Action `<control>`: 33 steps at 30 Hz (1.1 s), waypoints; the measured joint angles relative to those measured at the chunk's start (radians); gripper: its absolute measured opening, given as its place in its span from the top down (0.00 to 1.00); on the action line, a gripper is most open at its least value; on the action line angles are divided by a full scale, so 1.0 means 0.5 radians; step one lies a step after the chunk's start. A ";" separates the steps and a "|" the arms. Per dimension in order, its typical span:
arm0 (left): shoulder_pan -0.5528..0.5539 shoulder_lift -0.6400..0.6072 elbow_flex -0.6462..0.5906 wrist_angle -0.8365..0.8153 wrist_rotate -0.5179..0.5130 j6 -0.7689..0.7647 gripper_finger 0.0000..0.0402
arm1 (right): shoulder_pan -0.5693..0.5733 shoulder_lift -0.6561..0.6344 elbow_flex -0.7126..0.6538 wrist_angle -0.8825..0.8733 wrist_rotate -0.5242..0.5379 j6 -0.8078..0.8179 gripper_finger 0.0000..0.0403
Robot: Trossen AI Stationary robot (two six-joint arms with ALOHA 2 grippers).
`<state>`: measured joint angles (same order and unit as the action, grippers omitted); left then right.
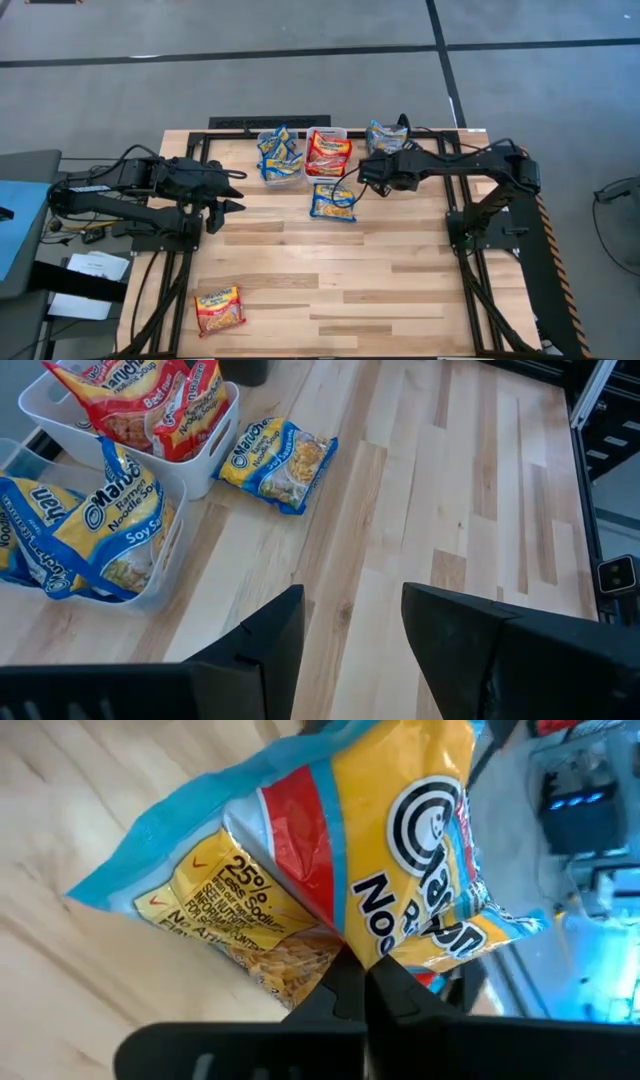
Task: Sort Maruchan noodles
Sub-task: Put the light blue noodle pack into the black bin
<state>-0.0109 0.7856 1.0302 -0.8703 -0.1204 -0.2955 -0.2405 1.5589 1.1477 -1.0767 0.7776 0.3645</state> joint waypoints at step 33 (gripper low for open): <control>0.000 0.000 0.000 -0.017 0.000 -0.001 0.61 | -0.163 0.001 -0.054 0.144 -0.152 0.104 0.72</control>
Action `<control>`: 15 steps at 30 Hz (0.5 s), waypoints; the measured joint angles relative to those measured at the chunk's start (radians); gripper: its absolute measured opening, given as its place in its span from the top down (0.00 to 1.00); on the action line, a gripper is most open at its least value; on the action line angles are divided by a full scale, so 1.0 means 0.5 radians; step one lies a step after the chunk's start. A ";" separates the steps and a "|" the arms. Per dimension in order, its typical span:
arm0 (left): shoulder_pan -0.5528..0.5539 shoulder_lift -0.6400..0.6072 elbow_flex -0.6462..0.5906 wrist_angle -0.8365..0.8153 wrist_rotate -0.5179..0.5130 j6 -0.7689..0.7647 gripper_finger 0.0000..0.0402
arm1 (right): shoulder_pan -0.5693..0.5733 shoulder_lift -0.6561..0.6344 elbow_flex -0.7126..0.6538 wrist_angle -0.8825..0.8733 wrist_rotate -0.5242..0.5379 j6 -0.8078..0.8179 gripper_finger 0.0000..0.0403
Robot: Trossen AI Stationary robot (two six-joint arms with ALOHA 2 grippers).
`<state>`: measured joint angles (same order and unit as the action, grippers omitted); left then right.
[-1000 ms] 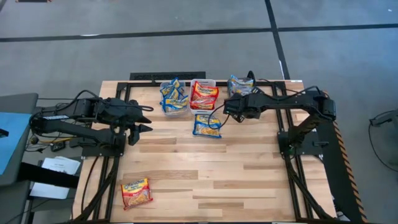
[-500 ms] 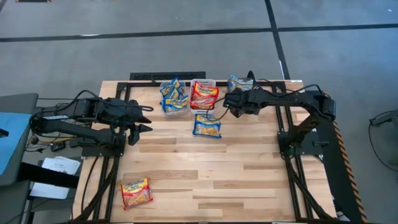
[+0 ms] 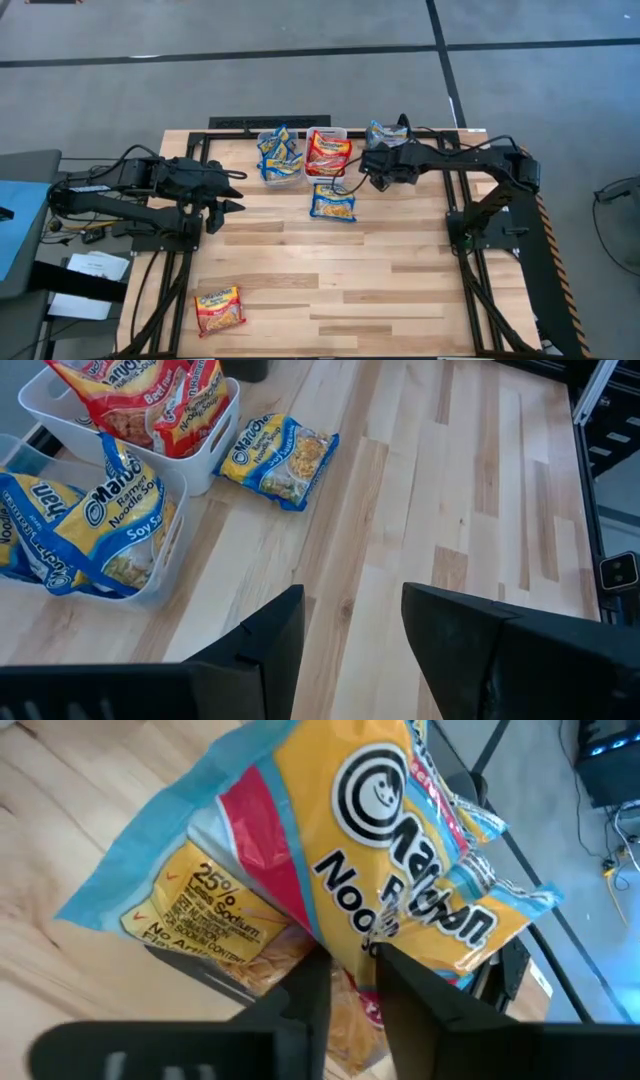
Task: Sort Maruchan noodles
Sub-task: Put the light blue noodle pack into the black bin
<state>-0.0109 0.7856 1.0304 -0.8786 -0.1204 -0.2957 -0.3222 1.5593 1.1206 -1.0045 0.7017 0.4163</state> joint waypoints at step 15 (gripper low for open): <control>0.000 -0.001 0.000 0.002 0.000 0.000 0.61 | 0.059 -0.004 0.157 -0.211 -0.018 0.061 0.57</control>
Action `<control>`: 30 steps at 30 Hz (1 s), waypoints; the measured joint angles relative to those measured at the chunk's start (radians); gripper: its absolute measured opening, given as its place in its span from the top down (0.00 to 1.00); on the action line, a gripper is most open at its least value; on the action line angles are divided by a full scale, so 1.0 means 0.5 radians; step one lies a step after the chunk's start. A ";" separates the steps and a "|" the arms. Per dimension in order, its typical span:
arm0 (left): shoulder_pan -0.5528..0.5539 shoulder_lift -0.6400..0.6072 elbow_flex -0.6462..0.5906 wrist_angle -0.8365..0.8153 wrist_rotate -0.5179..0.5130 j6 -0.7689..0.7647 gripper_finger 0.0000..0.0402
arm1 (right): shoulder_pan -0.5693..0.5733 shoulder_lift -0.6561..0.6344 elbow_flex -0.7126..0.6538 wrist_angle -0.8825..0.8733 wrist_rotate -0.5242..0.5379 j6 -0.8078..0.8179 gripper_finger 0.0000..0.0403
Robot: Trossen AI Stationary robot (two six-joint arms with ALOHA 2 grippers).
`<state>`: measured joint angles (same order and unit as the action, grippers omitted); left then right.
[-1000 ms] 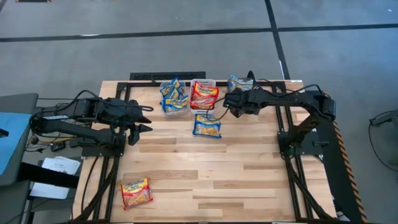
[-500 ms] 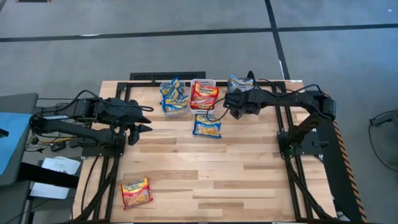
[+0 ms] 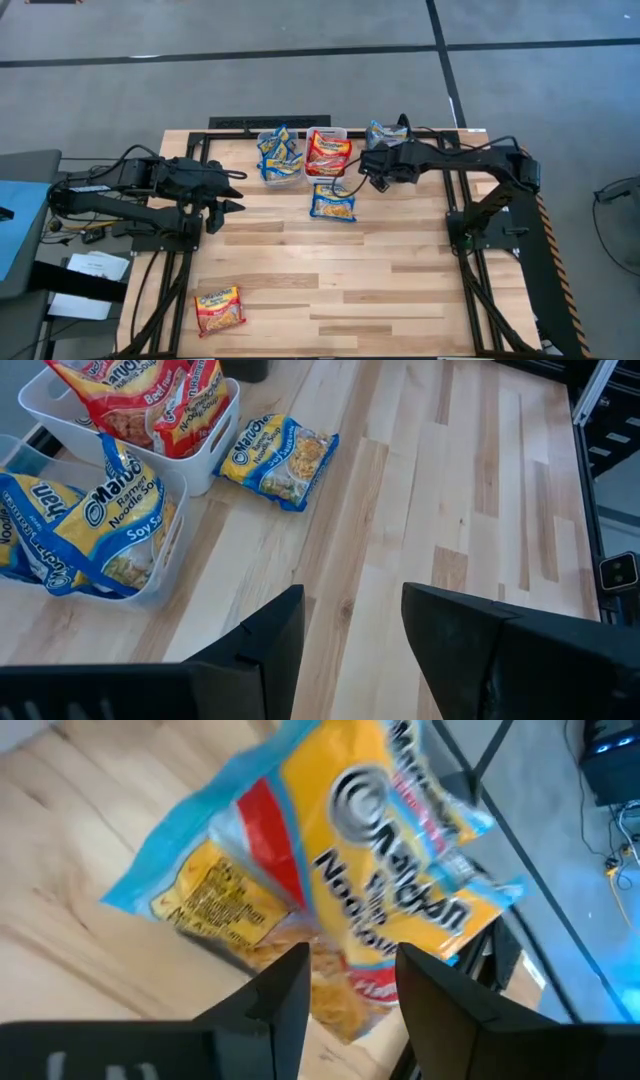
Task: Sort Maruchan noodles
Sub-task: Put the light blue noodle pack into the black bin
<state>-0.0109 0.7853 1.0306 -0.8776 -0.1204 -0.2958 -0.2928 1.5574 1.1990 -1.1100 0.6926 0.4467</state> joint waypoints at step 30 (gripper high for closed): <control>0.000 0.000 0.000 0.000 0.001 -0.018 0.61 | -0.190 0.225 0.280 -0.206 -0.816 0.261 0.58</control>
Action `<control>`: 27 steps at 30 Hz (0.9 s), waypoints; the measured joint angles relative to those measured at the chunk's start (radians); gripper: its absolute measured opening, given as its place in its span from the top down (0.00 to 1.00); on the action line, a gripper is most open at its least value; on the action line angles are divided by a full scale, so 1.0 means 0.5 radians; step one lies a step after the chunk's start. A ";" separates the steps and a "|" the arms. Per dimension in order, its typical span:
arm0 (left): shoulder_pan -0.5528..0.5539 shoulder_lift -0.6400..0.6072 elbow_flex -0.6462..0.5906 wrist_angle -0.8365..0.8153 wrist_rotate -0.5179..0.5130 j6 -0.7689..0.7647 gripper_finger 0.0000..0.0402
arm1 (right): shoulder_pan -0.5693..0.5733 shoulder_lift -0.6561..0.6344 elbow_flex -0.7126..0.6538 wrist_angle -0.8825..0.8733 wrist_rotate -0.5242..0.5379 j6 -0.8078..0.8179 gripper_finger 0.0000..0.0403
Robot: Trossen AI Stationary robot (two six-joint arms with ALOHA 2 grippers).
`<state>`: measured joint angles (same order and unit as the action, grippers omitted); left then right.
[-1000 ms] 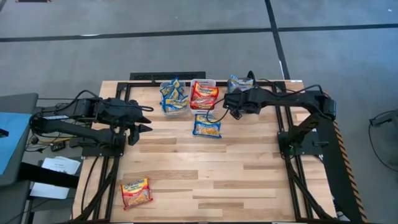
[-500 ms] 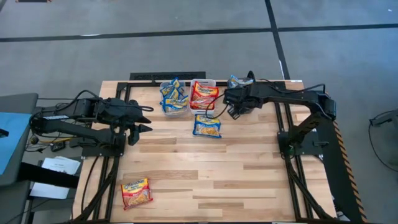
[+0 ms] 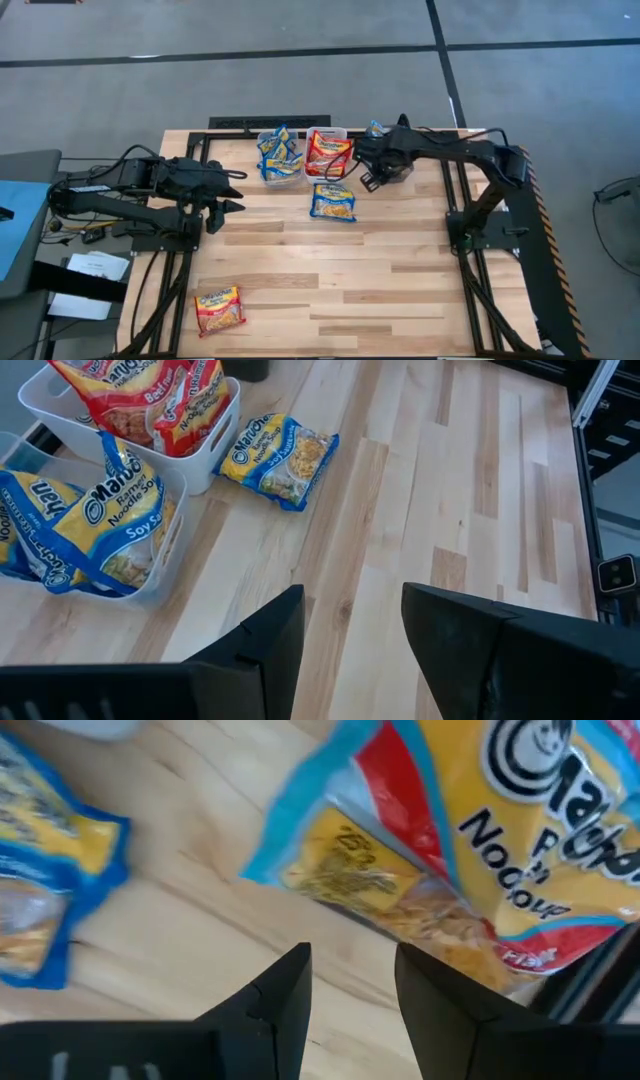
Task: Sort Maruchan noodles
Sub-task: Put the light blue noodle pack into the black bin
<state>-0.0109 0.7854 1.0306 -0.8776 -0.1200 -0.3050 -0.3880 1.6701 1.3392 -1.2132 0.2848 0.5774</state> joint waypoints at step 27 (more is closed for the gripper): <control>0.000 0.000 0.000 -0.013 0.000 0.034 0.61 | -0.319 0.171 -0.001 -0.048 -0.121 0.069 0.58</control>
<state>-0.0109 0.7853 1.0306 -0.8841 -0.1200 -0.2878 -0.5473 1.7555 1.3388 -1.2370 0.2244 0.6120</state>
